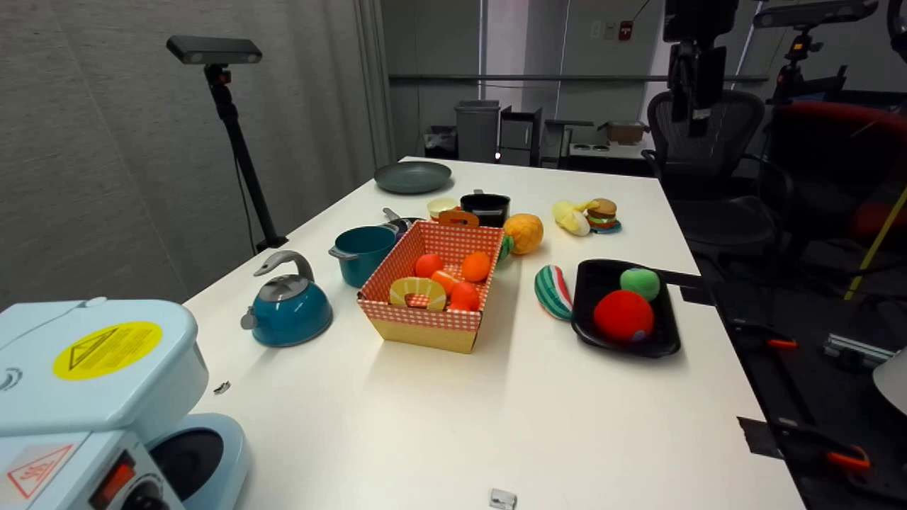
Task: Put the pineapple plush in the black pot, put the banana plush inside the basket
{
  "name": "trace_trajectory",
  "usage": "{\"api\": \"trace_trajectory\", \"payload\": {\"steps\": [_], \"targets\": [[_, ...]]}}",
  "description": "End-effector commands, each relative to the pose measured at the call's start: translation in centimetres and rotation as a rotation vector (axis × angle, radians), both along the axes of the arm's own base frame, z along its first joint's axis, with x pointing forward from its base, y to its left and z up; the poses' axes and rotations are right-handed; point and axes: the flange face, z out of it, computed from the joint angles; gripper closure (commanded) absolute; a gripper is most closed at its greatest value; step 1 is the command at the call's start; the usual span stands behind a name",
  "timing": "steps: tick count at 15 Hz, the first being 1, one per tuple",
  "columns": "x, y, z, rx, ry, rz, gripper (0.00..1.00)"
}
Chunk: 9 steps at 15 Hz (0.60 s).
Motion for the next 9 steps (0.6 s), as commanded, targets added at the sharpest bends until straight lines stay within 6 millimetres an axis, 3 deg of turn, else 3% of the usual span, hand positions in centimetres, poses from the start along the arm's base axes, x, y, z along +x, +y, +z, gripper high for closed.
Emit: {"api": "trace_trajectory", "payload": {"steps": [1,9], "targets": [[2.5,-2.7,-0.7,-0.014,-0.024,-0.082,0.00],[8.4,-6.2,-3.6,-0.042,-0.077,-0.185,0.00]]}}
